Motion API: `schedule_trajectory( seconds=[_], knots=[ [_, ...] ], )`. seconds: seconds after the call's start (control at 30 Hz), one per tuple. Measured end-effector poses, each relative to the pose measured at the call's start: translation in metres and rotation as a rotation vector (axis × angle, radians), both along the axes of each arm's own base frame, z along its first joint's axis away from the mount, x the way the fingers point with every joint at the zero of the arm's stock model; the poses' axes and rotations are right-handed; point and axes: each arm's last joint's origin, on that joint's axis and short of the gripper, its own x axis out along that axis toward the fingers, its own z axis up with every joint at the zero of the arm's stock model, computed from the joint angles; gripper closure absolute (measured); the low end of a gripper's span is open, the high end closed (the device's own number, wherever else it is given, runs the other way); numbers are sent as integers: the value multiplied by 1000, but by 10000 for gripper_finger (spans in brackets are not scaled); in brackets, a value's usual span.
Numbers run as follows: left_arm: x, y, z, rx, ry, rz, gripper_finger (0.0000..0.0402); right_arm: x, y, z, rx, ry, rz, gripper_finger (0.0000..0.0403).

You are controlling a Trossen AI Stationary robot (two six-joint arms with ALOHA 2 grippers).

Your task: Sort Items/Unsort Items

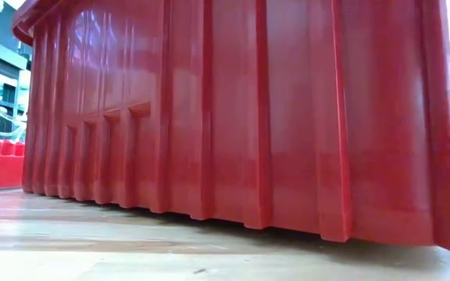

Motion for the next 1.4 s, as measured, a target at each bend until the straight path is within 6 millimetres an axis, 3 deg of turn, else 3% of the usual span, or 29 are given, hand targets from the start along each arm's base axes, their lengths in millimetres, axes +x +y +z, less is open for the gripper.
schedule_trajectory(
  seconds=[0.17, 0.33, 0.6, 0.7, 1.0, 1.4],
  knots=[
    [2, 3, -3, -43, 30, 1, 401, -23, -21, -8, -103, -48, -99, 403],
    [6, 8, -15, -73, 142, 30, 401, -25, -33, -5, -224, -91, -168, 403],
    [10, 28, -46, -54, 374, 474, 401, -13, -42, -3, -256, -140, -103, 403],
    [13, 33, -51, -55, 416, 517, 401, -10, -44, -2, -263, -163, -95, 403],
    [44, 29, -79, -178, 609, 312, 401, 5, -56, 2, -382, -237, -133, 403],
    [84, 0, -79, -187, 583, 99, 401, 38, -101, 9, -517, -309, -123, 403]
  ],
)
